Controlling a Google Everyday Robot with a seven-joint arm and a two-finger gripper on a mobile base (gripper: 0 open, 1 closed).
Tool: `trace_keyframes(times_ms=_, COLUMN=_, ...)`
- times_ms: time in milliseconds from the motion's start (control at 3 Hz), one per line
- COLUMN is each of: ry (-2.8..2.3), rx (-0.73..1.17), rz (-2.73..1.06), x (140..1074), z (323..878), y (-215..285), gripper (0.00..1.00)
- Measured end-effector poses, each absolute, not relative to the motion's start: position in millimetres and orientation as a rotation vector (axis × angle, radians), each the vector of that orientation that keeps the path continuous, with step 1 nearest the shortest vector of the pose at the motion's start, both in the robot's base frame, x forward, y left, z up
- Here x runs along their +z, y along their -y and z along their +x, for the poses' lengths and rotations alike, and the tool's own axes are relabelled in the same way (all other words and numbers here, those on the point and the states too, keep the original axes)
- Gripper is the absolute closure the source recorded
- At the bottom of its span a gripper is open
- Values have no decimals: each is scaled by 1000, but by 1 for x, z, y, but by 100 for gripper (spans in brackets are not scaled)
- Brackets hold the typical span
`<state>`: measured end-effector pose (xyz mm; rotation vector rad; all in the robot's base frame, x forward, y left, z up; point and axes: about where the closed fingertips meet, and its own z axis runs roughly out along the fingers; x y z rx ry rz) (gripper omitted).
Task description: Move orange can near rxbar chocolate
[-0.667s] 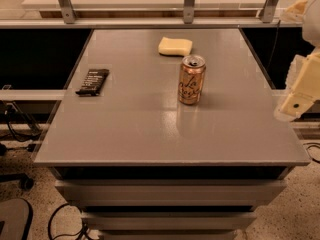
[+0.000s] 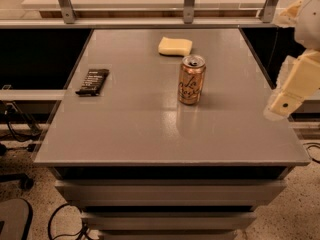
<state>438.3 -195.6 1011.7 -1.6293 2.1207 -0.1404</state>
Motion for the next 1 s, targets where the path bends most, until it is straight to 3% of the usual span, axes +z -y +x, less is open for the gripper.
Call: trace_keyframes(times_ms=1000, ry=-2053, rx=221, rz=-1523, x=939, z=501, y=137, gripper=0)
